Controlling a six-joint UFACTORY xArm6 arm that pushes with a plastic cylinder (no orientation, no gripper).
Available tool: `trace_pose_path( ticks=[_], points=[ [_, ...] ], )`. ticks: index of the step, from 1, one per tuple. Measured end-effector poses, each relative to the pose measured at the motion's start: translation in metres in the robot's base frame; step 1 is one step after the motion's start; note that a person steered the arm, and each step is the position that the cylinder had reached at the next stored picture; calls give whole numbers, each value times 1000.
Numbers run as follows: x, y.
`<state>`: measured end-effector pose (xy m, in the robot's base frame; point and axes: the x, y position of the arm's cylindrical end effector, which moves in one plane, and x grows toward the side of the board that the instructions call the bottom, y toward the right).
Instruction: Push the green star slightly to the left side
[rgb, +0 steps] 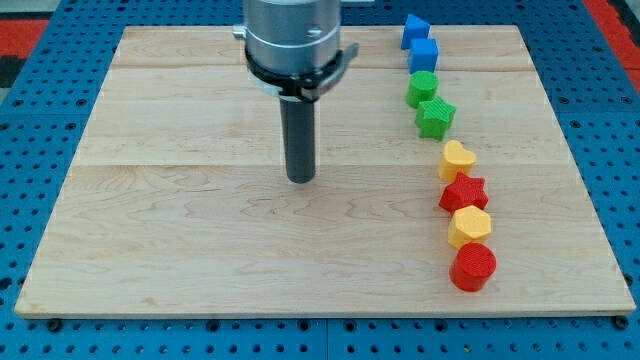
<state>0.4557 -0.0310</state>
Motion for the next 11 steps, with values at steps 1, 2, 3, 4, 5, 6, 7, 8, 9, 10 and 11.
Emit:
trace_pose_path(
  ticks=[1, 2, 3, 4, 5, 6, 7, 8, 9, 10, 11],
  points=[
    [-1, 0],
    [-1, 8],
    [0, 48],
    [-5, 54],
    [-30, 56],
    [-67, 96],
    [-79, 120],
    [-86, 124],
    [-89, 130],
    [-89, 140],
    [-89, 147]
  ],
)
